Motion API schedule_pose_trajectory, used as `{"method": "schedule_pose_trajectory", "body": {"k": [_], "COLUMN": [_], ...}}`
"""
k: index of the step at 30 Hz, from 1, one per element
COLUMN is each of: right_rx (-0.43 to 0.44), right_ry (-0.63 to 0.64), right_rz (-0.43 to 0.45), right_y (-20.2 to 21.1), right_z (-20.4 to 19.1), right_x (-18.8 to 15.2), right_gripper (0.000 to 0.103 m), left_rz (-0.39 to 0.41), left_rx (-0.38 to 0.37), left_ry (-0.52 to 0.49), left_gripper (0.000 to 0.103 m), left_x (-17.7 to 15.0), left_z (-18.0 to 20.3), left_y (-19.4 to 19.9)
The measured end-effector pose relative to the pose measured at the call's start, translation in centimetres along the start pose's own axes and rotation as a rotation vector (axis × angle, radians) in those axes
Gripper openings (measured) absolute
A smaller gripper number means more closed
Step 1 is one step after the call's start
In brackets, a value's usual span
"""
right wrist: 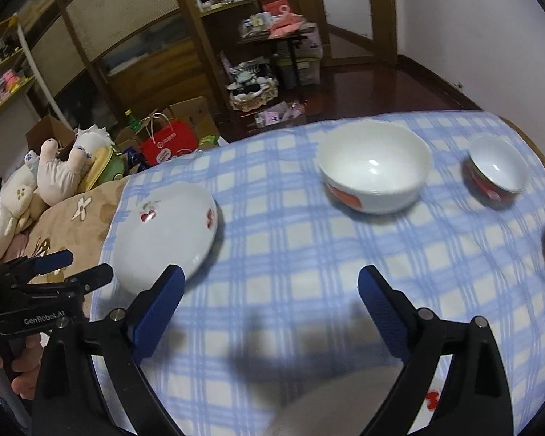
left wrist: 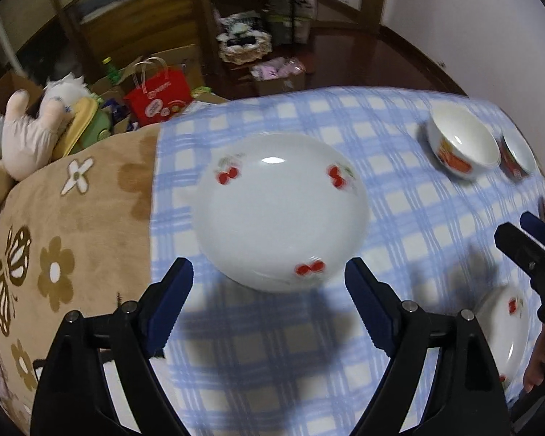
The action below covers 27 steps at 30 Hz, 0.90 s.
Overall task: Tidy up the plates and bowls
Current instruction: 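Raise both tools away from the stacked plates, then close the left tool on a cherry plate rim while the right tool grips the opposite rim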
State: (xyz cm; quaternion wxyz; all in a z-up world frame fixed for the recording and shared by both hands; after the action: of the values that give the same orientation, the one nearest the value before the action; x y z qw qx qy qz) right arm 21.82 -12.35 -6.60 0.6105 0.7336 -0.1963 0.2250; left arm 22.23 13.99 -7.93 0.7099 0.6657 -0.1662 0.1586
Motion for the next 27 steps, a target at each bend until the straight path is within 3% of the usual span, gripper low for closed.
{"method": "schedule_pose_trajectory", "body": {"k": [8,20,25,27], "right_rx": [0.017,0.027,0.026,0.025], "right_ry": [0.096,0.131,0.111,0.106], "right_rz": [0.026,-0.03,-0.09,-0.109], "right_y": [-2.9,-9.1,-12.1,-13.1], "right_z": [-3.8,-7.3,-7.4,-7.4], "right_x": [3.3,4.3,3.9,3.7], "right_gripper": [0.1,0.099,0.089,0.079], "left_rz": [0.0,-0.052,-0.058,-0.065], "left_rx": [0.045,0.056,0.058,0.046], "left_ry": [0.096,0.126,0.138,0.14], "left_gripper": [0.084,0.084,0.084,0.078], "left_x": [0.8,0.9,0.9,0.8], "left_z": [-4.8,-6.2,-6.3,-6.2], "left_y": [-3.1,-8.0,-9.0,-9.6]}}
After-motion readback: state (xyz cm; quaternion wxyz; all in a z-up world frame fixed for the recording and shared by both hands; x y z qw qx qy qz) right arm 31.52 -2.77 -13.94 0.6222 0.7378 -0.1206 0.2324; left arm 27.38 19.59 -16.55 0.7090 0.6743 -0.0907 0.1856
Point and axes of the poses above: each gripper's, at about its wrist camera, not at the fingertips, and y roughly against the way its jaws point, z to its right, x to its top, the point moved 1 cm from there along -y, roughly the way its jaws point, and after that the axes turned 5 degrees about -x, right-handed, at the moved point
